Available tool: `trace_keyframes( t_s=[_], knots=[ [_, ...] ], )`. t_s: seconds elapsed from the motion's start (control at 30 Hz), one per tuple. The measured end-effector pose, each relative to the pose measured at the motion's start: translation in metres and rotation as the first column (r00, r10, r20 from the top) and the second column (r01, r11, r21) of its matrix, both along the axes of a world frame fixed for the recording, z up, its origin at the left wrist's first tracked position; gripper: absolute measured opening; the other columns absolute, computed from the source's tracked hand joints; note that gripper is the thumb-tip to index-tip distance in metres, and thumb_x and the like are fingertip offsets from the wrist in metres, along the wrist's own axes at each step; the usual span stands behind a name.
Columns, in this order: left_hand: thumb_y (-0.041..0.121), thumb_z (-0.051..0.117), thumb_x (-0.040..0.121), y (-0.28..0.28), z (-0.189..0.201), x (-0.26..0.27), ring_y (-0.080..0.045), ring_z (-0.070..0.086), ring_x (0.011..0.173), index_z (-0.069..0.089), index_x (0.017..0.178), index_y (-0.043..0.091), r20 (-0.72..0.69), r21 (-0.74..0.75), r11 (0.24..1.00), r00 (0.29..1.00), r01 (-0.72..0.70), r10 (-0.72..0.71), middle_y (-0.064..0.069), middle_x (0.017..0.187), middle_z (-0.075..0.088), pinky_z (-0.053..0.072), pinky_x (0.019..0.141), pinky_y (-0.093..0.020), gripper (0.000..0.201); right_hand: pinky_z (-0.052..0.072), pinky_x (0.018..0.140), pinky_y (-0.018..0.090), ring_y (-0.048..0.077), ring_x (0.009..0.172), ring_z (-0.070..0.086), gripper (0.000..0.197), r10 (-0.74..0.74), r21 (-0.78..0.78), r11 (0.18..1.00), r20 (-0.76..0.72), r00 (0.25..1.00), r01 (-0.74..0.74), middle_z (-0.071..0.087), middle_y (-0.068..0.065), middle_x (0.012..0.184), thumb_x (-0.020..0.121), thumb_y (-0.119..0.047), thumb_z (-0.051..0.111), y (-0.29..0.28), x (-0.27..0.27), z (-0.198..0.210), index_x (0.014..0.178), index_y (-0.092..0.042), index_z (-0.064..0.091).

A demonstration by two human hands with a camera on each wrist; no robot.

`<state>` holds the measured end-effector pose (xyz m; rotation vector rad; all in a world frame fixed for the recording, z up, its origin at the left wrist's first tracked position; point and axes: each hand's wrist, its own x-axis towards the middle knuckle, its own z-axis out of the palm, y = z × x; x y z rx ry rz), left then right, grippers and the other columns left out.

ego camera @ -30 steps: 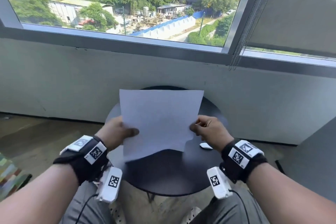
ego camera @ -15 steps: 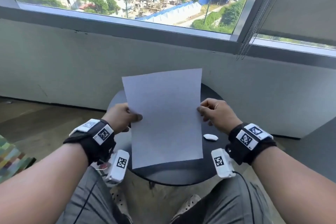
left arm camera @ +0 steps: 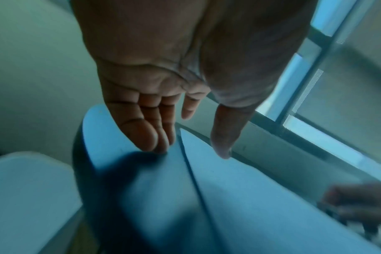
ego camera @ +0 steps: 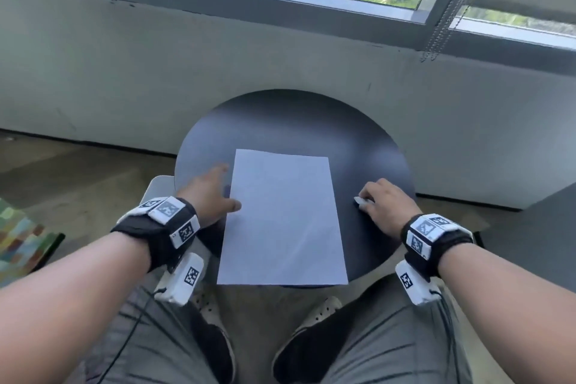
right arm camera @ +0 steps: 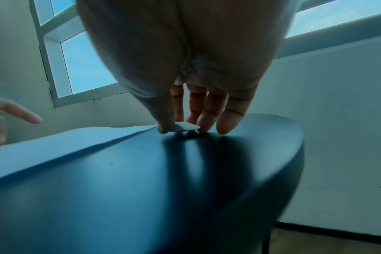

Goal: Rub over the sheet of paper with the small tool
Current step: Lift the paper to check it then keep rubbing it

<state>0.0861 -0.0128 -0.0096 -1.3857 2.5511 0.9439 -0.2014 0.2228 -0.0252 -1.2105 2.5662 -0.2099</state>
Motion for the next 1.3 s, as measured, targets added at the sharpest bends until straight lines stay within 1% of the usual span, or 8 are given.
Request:
trace_keyframes(
  t_s=[0.13, 0.27, 0.57, 0.7, 0.8, 0.97, 1.17, 1.3],
  knots=[
    [0.058, 0.069, 0.077, 0.011, 0.004, 0.004, -0.021, 0.014, 0.148, 0.012, 0.153, 0.041, 0.23, -0.197, 0.866, 0.88, 0.46, -0.416, 0.004, 0.161, 0.01, 0.027, 0.116, -0.044, 0.096, 0.047, 0.086, 0.042, 0.022, 0.093, 0.056, 0.017, 0.053, -0.033, 0.998, 0.05, 0.997, -0.051, 0.055, -0.003, 0.096, 0.094, -0.051, 0.044, -0.019, 0.008, 0.013, 0.1, -0.037, 0.051],
    [0.072, 0.064, 0.073, 0.018, -0.004, -0.022, -0.017, -0.014, 0.15, -0.001, 0.155, 0.037, 0.351, -0.197, 0.711, 0.726, 0.675, -0.592, 0.008, 0.162, -0.02, 0.009, 0.122, -0.047, 0.11, 0.045, 0.09, 0.039, 0.022, 0.099, 0.053, 0.017, 0.22, -0.034, 0.975, 0.1, 0.97, -0.217, 0.053, -0.001, 0.104, 0.095, -0.042, 0.049, -0.055, 0.041, 0.021, 0.108, -0.032, 0.056],
    [0.091, 0.059, 0.052, 0.019, 0.001, -0.057, -0.029, 0.012, 0.142, -0.004, 0.151, 0.045, 0.502, -0.168, 0.632, 0.618, 0.756, -0.605, 0.004, 0.163, -0.003, 0.036, 0.108, -0.05, 0.126, 0.047, 0.073, 0.039, 0.034, 0.088, 0.056, 0.018, 0.367, 0.176, 0.924, -0.154, 0.917, -0.34, 0.06, 0.013, 0.106, 0.098, -0.035, 0.036, -0.092, 0.062, 0.017, 0.098, -0.017, 0.039],
    [0.095, 0.056, 0.048, 0.017, -0.002, -0.058, -0.033, 0.013, 0.14, -0.005, 0.15, 0.046, 0.527, -0.195, 0.624, 0.618, 0.756, -0.583, -0.001, 0.163, -0.004, 0.037, 0.103, -0.053, 0.129, 0.036, 0.067, 0.035, 0.034, 0.095, 0.058, 0.025, 0.6, 0.191, 0.798, -0.168, 0.782, -0.572, 0.057, 0.009, 0.107, 0.099, -0.028, 0.04, -0.072, 0.099, 0.015, 0.121, -0.016, 0.043],
    [0.095, 0.056, 0.048, 0.019, -0.005, -0.058, -0.034, 0.011, 0.142, -0.006, 0.149, 0.046, 0.519, -0.198, 0.619, 0.617, 0.76, -0.592, -0.002, 0.163, -0.006, 0.032, 0.105, -0.057, 0.129, 0.037, 0.065, 0.035, 0.031, 0.091, 0.057, 0.024, 0.725, 0.2, 0.684, -0.091, 0.682, -0.701, 0.056, 0.008, 0.101, 0.101, -0.033, 0.038, -0.066, 0.106, 0.022, 0.113, -0.015, 0.047],
    [0.092, 0.06, 0.051, 0.022, -0.007, -0.059, -0.035, -0.001, 0.147, -0.01, 0.15, 0.046, 0.482, -0.161, 0.651, 0.635, 0.741, -0.603, -0.003, 0.163, -0.013, 0.026, 0.113, -0.056, 0.13, 0.044, 0.065, 0.037, 0.032, 0.082, 0.057, 0.024, 0.486, 0.245, 0.864, -0.179, 0.855, -0.44, 0.061, 0.008, 0.097, 0.1, -0.038, 0.034, -0.092, 0.063, 0.023, 0.09, -0.017, 0.037],
    [0.092, 0.059, 0.051, 0.02, -0.008, -0.058, -0.035, -0.004, 0.147, -0.012, 0.15, 0.045, 0.499, -0.148, 0.655, 0.628, 0.741, -0.598, -0.002, 0.162, -0.016, 0.028, 0.113, -0.056, 0.131, 0.042, 0.066, 0.035, 0.028, 0.084, 0.057, 0.018, 0.737, 0.19, 0.663, 0.002, 0.676, -0.724, 0.057, 0.004, 0.093, 0.101, -0.036, 0.038, -0.058, 0.114, 0.025, 0.092, -0.021, 0.037],
    [0.094, 0.057, 0.05, 0.018, -0.009, -0.058, -0.034, -0.004, 0.147, -0.013, 0.149, 0.045, 0.494, -0.152, 0.654, 0.63, 0.741, -0.599, -0.001, 0.162, -0.016, 0.029, 0.112, -0.056, 0.131, 0.041, 0.067, 0.036, 0.033, 0.09, 0.058, 0.024, 0.458, 0.251, 0.873, -0.13, 0.879, -0.418, 0.062, 0.01, 0.103, 0.102, -0.038, 0.034, -0.086, 0.069, 0.024, 0.09, -0.018, 0.037]
  ],
)
